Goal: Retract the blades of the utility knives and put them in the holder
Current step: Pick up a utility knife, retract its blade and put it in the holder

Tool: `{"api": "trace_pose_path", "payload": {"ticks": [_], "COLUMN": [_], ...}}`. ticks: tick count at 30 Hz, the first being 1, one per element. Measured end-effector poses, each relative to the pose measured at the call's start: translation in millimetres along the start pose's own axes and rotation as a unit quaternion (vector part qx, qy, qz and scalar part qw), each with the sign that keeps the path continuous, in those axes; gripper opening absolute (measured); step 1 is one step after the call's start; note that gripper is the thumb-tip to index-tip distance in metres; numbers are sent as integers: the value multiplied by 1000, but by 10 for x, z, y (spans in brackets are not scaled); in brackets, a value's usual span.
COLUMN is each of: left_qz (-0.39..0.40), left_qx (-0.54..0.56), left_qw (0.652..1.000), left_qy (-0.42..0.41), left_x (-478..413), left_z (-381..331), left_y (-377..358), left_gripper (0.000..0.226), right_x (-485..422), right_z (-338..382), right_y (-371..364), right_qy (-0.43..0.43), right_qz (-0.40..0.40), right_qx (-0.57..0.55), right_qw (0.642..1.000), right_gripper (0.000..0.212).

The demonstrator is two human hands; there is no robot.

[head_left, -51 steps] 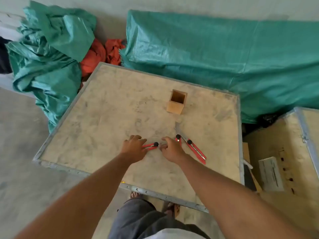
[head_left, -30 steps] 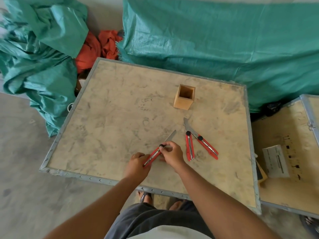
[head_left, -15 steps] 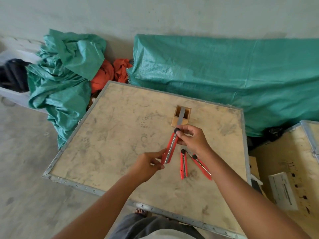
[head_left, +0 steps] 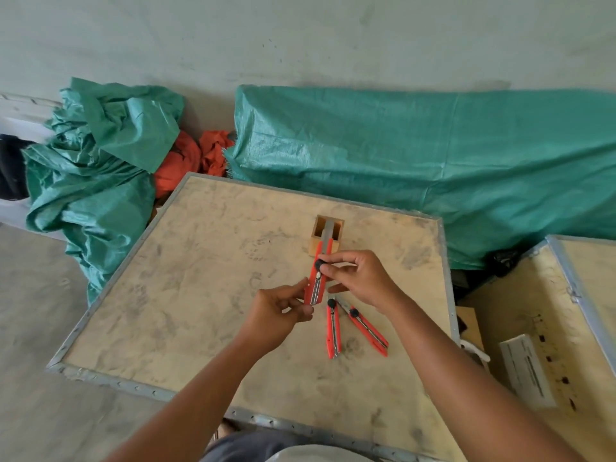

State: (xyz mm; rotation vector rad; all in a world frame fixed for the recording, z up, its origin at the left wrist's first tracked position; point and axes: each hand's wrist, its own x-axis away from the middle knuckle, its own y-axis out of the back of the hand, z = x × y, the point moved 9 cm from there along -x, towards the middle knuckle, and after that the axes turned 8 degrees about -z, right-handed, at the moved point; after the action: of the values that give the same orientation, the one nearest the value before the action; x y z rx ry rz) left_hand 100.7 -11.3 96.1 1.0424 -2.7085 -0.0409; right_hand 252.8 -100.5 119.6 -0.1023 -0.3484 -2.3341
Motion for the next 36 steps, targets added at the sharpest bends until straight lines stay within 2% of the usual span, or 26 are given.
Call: {"api": "trace_pose_path", "payload": {"ticks": [6, 12, 14, 18, 23, 26, 29, 33, 36], "left_qz": [8, 25, 26, 30, 31, 34, 42, 36, 39], "left_qx": [10, 14, 10, 2, 7, 1, -15, -14, -17], "left_qw": [1000, 1000, 1000, 1000, 999, 999, 999, 999, 999], "left_qy": [-4, 1, 0, -3, -12, -18, -29, -22, -22], "left_x": [-156, -287, -340, -409, -471, -493, -540, -665, -748], "left_z": [-76, -107, -117, -130, -158, -164, -172, -128, -120], "left_y": [18, -38, -57, -85, -90, -102, -130, -147, -198], "left_gripper": [47, 48, 48, 48, 49, 49, 49, 51, 51], "right_x": [22, -75, -103, -142, -183, -191, -216, -293, -375], "right_z": [129, 166, 160, 111, 54, 75, 61, 21, -4], "right_y": [-84, -43, -18, 62, 35, 52, 94, 124, 167], "right_qy": [52, 79, 93, 85, 64, 89, 92, 73, 79], "right_qz": [30, 20, -4, -69, -30, -69, -115, -79, -100], "right_qx": [91, 151, 164, 169, 144, 145, 134, 112, 115], "right_qw": [994, 985, 982, 979, 987, 983, 980, 988, 985], "right_gripper": [25, 31, 26, 20, 26, 18, 25, 25, 19]}}
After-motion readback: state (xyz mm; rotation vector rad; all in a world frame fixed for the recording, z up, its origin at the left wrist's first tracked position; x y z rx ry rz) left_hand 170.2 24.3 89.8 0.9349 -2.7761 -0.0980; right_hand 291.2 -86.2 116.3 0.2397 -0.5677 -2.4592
